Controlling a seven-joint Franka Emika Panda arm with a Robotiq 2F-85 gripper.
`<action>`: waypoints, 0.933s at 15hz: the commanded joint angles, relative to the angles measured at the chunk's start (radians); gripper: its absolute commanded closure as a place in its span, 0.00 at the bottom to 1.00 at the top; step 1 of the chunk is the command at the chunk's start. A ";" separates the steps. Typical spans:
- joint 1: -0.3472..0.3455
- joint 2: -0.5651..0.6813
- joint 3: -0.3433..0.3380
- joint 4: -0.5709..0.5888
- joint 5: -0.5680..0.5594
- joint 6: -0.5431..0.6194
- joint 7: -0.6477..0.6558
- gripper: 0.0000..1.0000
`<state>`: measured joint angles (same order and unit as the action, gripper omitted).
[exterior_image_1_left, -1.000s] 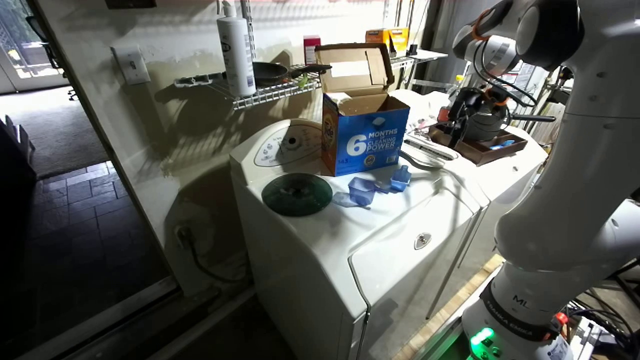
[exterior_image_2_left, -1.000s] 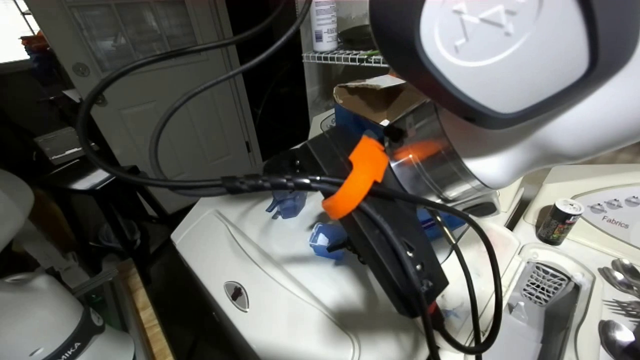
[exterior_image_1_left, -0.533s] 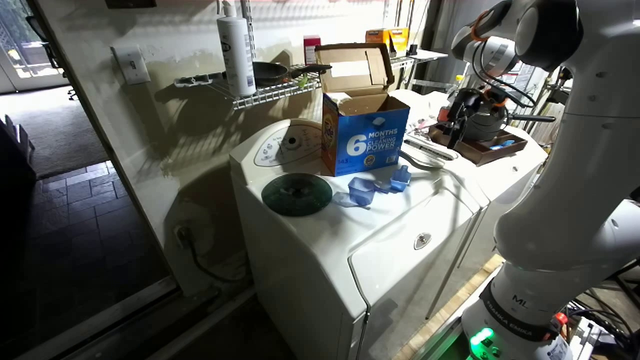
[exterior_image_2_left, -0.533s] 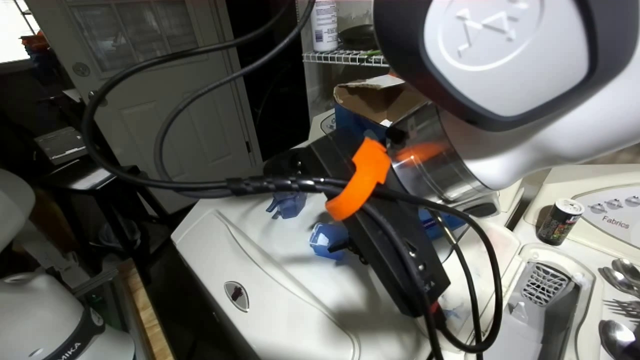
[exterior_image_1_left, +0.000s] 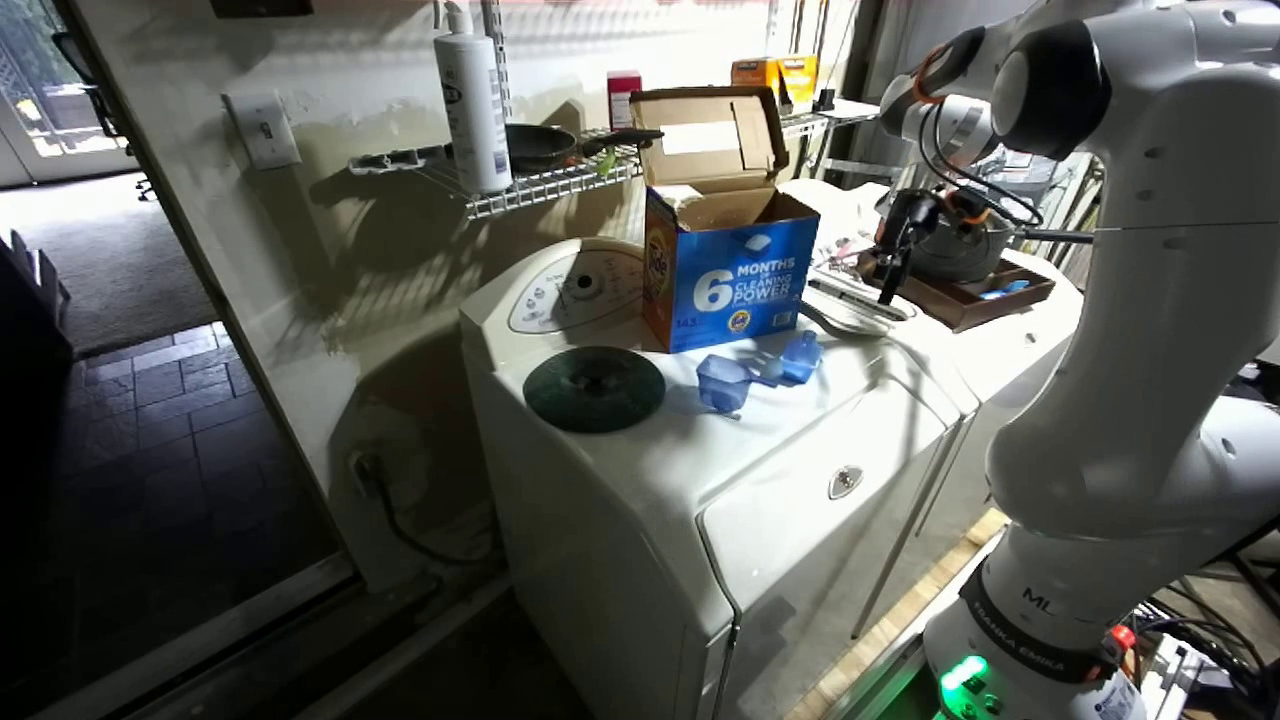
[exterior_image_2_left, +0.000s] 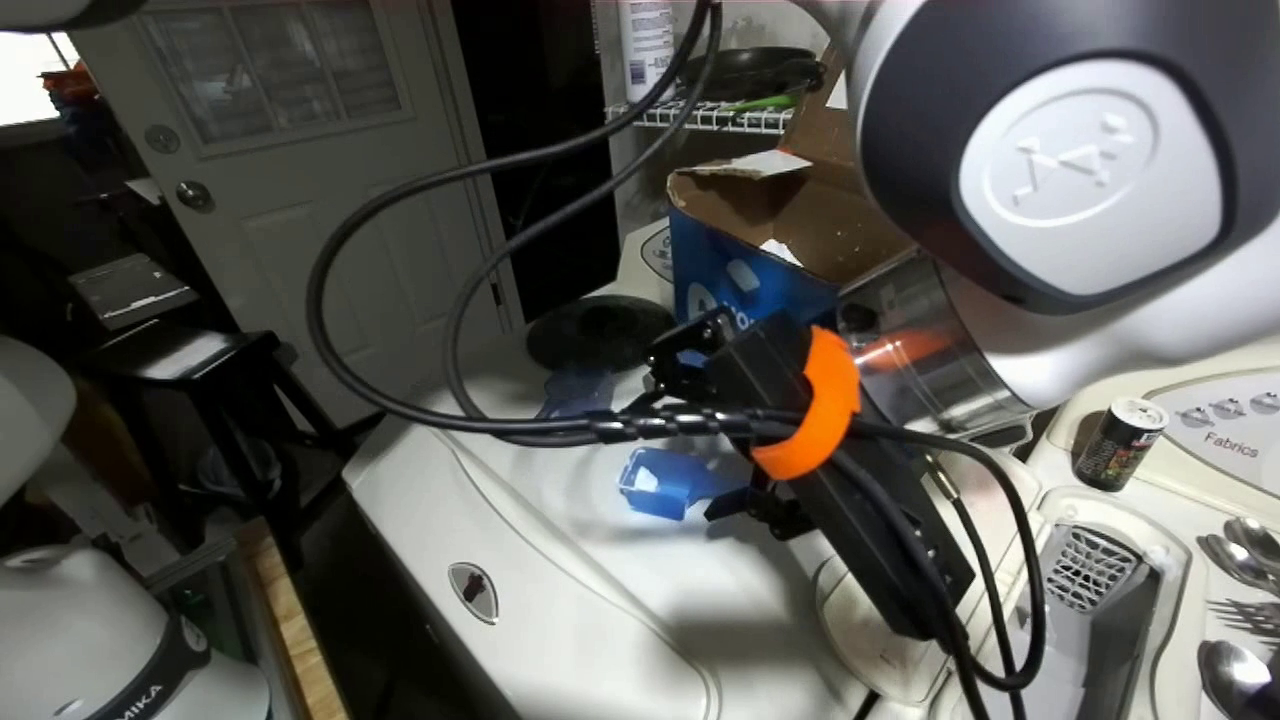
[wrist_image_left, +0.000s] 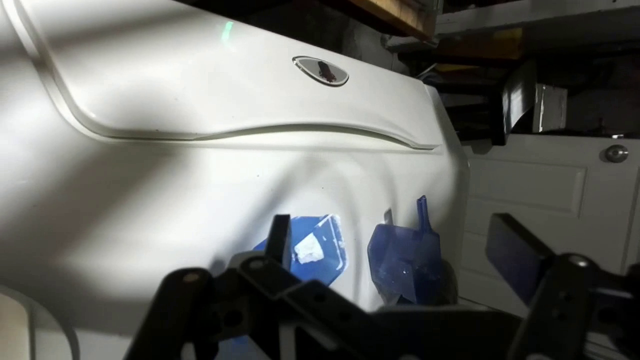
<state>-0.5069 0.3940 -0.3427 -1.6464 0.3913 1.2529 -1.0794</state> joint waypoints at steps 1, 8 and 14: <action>-0.040 0.099 0.041 0.112 -0.005 -0.008 -0.023 0.00; -0.084 0.207 0.104 0.167 -0.004 0.013 -0.061 0.00; -0.123 0.250 0.149 0.185 0.033 0.051 -0.087 0.00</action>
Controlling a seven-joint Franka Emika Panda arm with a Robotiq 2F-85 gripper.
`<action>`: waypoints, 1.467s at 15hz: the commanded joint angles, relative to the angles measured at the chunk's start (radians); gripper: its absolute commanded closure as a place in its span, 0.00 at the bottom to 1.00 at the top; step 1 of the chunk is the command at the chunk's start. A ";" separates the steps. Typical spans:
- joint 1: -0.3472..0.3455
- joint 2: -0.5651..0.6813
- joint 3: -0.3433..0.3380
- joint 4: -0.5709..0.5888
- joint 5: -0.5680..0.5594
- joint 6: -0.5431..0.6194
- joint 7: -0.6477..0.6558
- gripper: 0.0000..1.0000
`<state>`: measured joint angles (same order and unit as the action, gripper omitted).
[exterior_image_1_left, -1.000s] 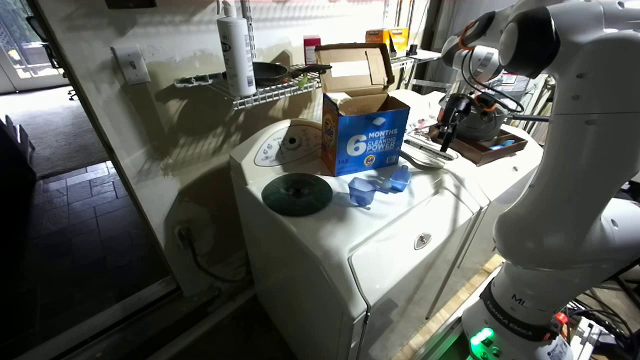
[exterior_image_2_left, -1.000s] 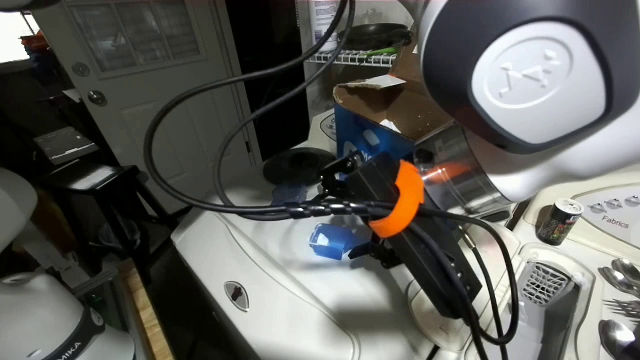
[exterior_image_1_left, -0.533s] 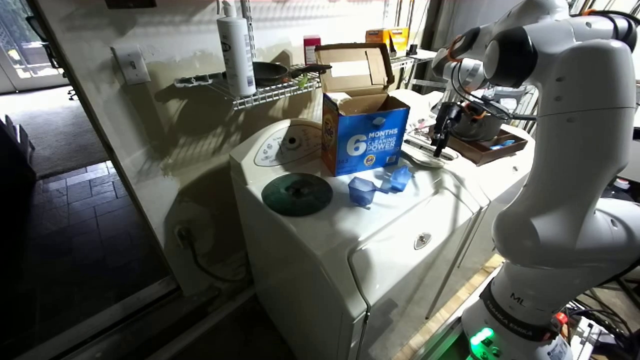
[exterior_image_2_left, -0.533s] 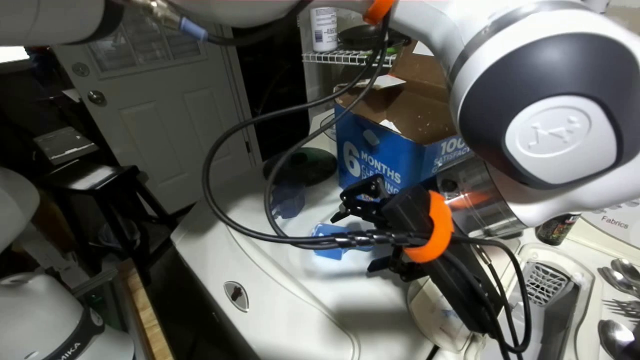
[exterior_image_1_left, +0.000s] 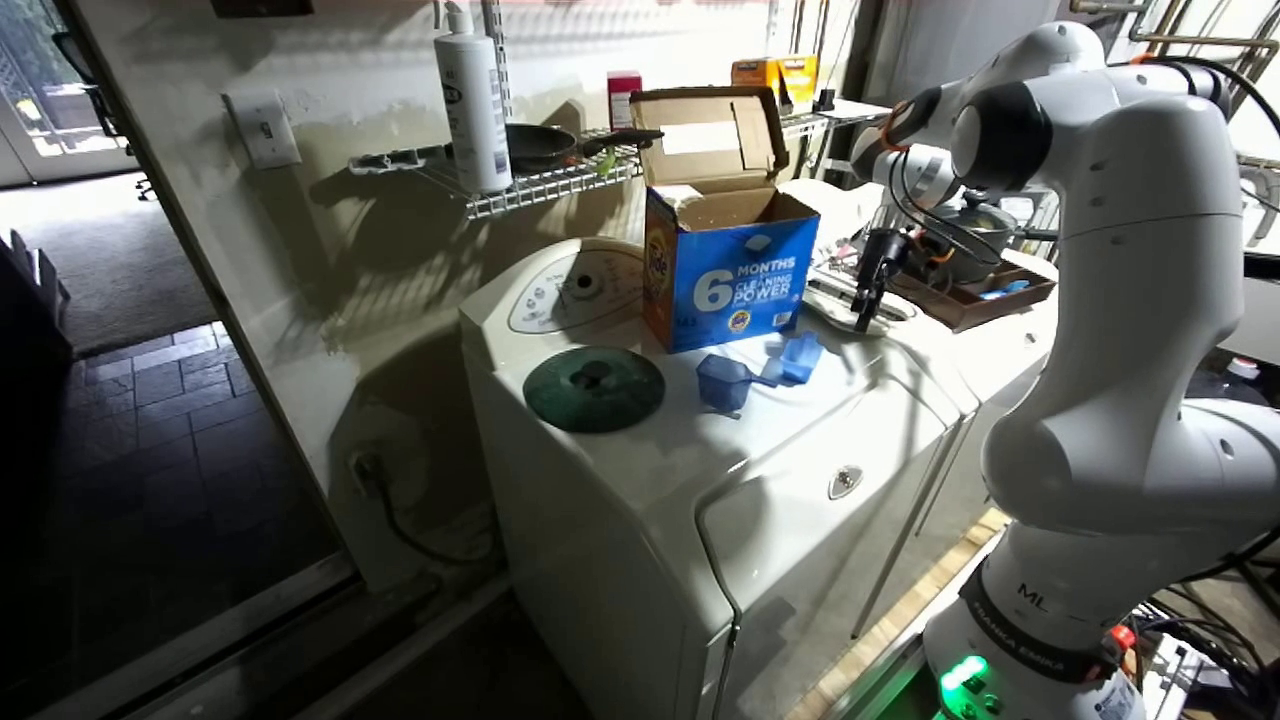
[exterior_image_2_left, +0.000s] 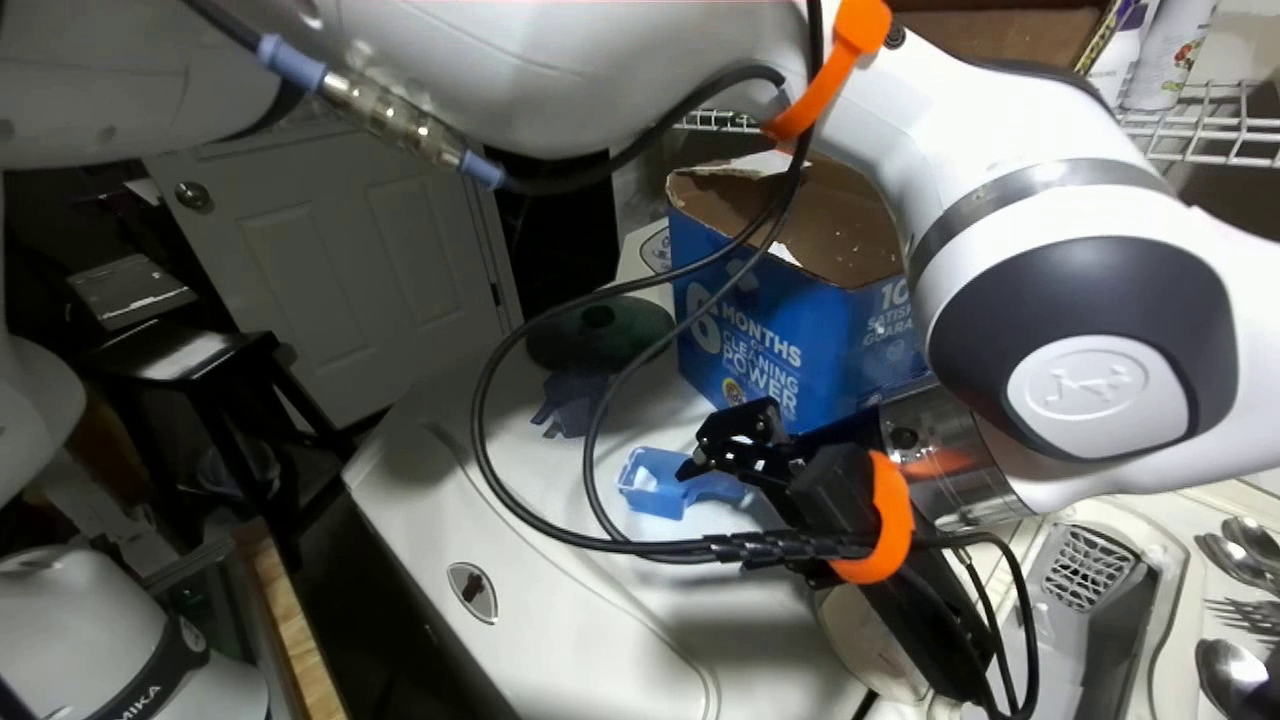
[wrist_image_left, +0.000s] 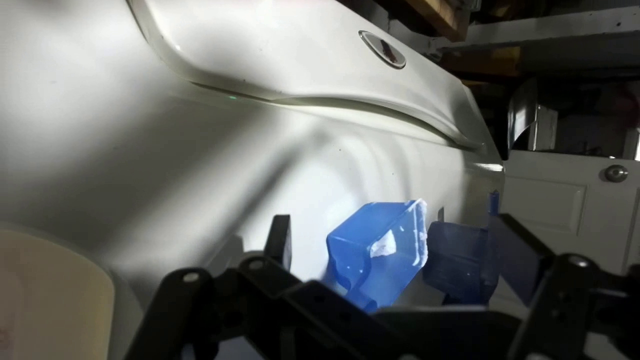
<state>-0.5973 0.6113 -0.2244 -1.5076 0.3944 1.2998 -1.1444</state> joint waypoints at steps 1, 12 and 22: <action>-0.038 0.038 0.038 0.052 0.037 0.001 -0.020 0.00; -0.050 0.075 0.084 0.069 0.117 0.039 0.003 0.00; -0.038 0.104 0.118 0.072 0.135 0.073 0.010 0.00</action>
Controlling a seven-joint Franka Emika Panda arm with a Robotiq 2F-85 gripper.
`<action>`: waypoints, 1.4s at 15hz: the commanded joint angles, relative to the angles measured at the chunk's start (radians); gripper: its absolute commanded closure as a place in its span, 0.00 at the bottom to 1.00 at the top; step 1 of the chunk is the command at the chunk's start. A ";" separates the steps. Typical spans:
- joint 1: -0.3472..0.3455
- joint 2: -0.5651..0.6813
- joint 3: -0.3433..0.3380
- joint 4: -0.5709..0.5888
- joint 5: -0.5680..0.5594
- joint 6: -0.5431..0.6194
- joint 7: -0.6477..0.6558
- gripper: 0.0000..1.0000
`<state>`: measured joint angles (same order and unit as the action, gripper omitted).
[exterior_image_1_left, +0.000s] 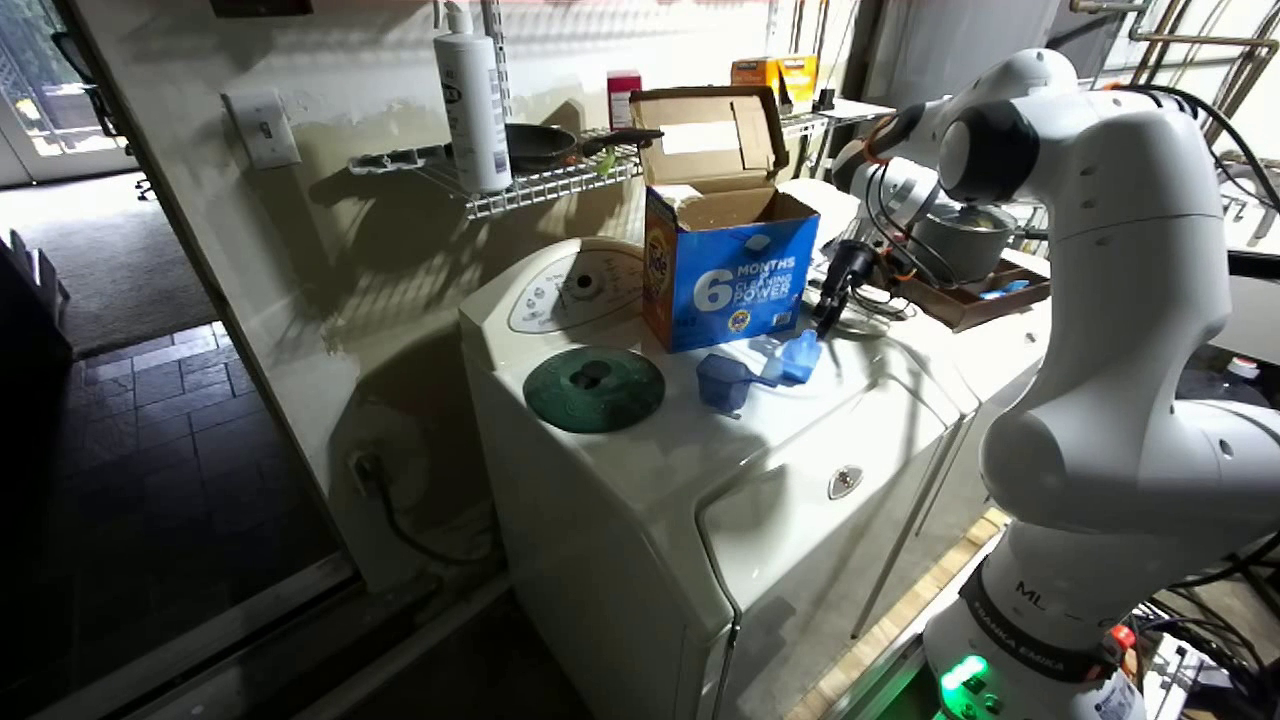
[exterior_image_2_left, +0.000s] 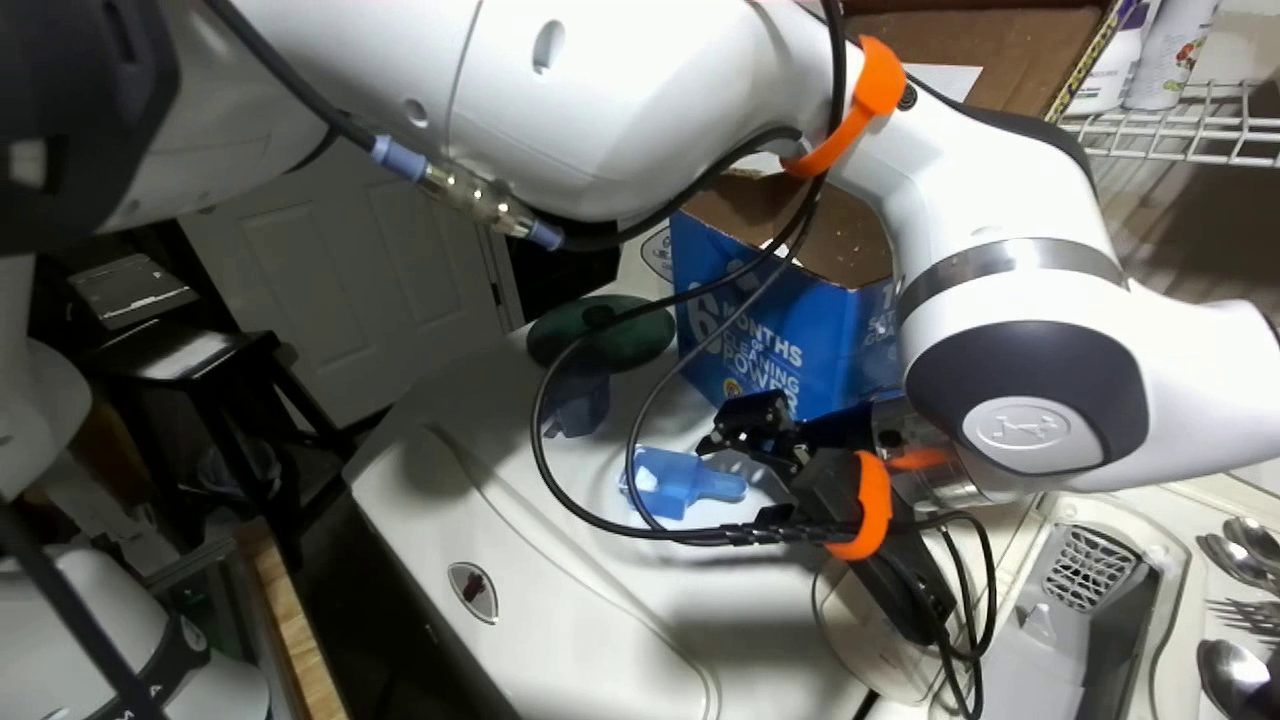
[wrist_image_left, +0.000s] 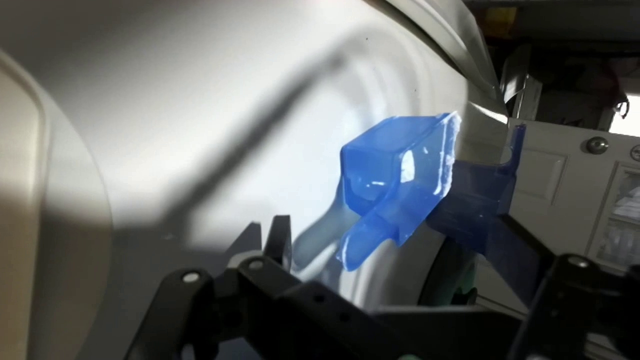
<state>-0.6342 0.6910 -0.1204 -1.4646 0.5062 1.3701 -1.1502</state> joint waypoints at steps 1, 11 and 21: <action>-0.001 0.027 0.017 0.030 0.024 0.002 0.018 0.00; 0.003 0.043 0.023 0.033 0.021 0.004 0.028 0.46; -0.002 0.052 0.025 0.041 0.027 0.006 0.031 0.54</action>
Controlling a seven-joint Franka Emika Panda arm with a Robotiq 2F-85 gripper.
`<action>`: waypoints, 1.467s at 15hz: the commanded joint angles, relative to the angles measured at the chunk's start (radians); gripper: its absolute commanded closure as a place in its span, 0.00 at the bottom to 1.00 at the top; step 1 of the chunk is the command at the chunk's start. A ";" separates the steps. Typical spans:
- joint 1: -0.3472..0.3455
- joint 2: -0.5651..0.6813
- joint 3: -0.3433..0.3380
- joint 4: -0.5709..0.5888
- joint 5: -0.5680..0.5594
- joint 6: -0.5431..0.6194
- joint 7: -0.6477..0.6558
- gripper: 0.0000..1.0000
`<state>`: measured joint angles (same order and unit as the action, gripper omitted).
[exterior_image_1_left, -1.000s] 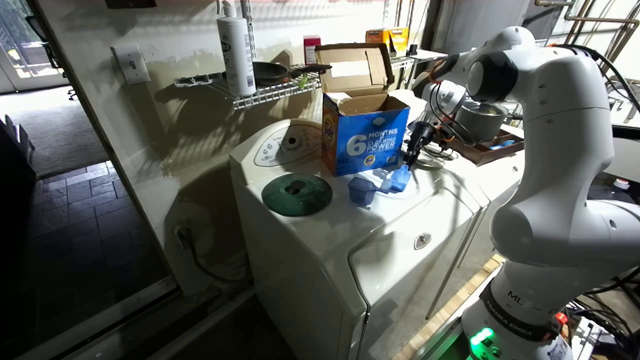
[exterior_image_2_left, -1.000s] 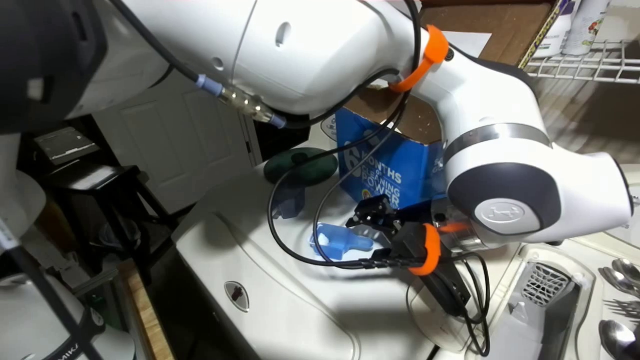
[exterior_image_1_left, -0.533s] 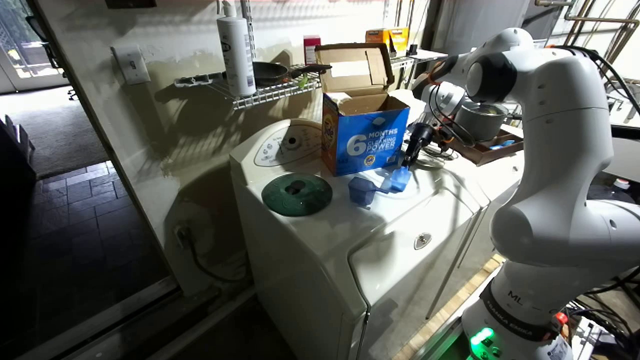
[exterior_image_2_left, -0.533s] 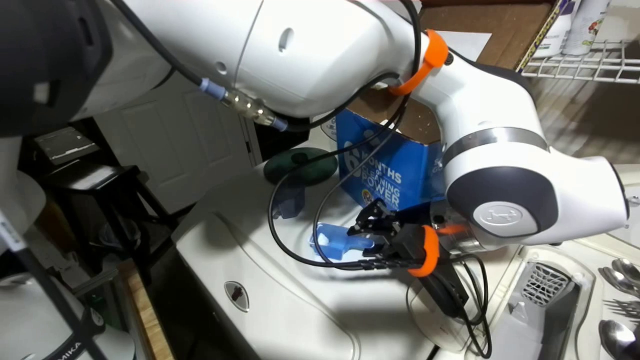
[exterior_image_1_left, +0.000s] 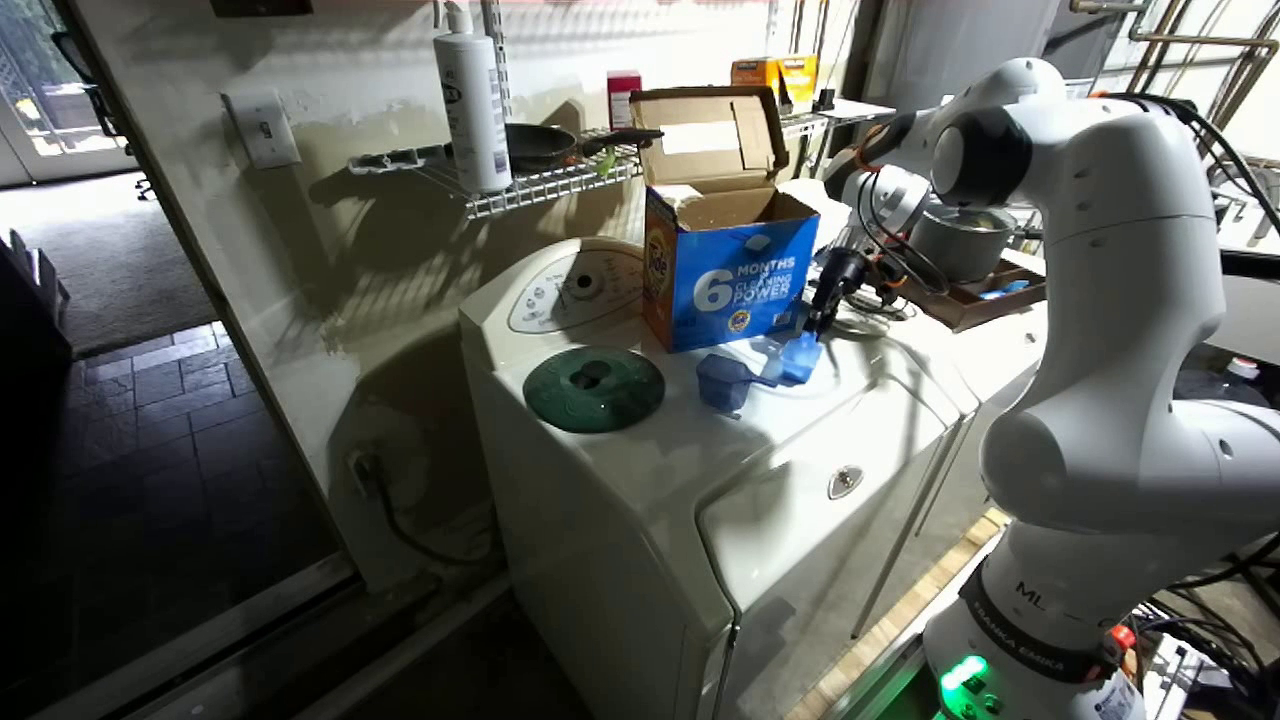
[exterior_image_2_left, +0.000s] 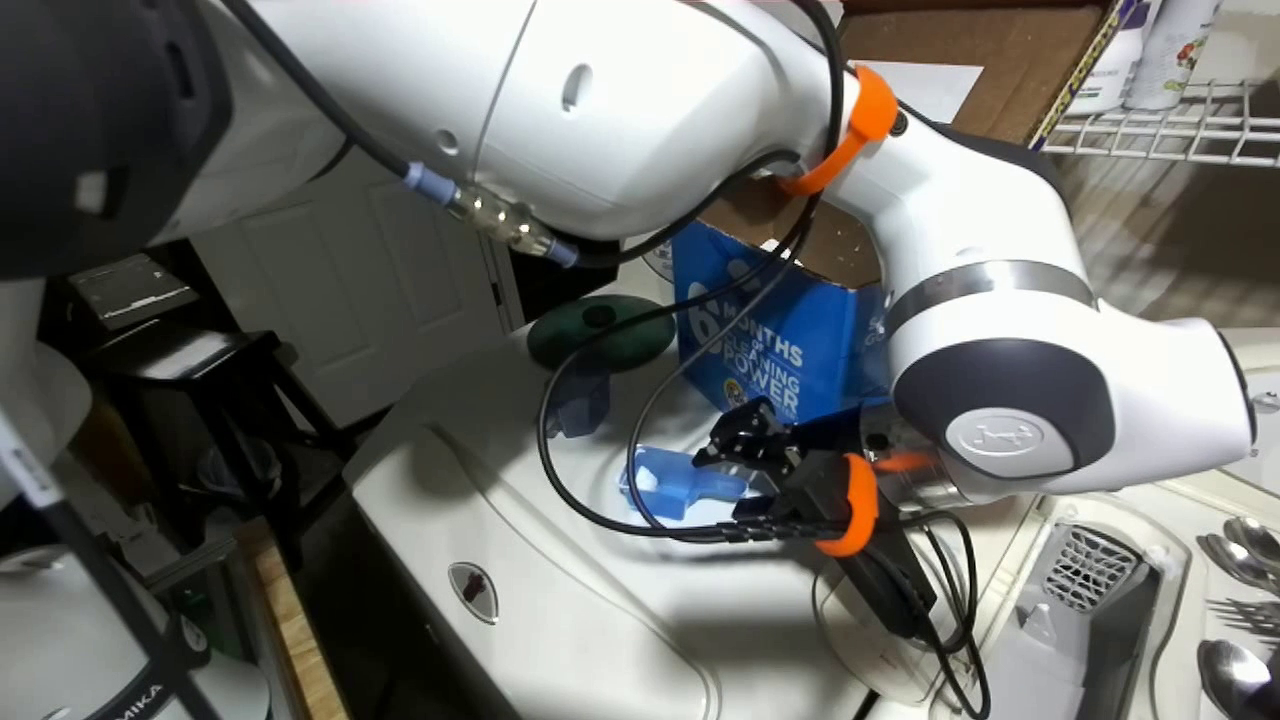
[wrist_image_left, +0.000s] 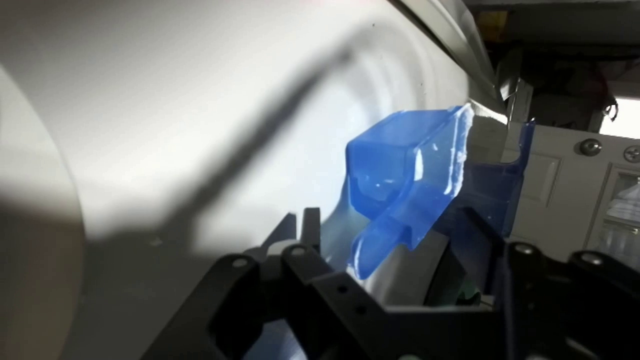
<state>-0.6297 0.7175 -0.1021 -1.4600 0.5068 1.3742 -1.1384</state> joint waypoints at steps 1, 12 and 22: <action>-0.006 0.026 0.007 0.037 0.027 0.003 0.019 0.62; -0.015 0.029 0.009 0.052 0.062 -0.022 0.035 0.98; -0.034 0.005 0.010 0.045 0.120 -0.189 0.023 0.98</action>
<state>-0.6524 0.7190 -0.1021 -1.4338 0.5957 1.2387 -1.1256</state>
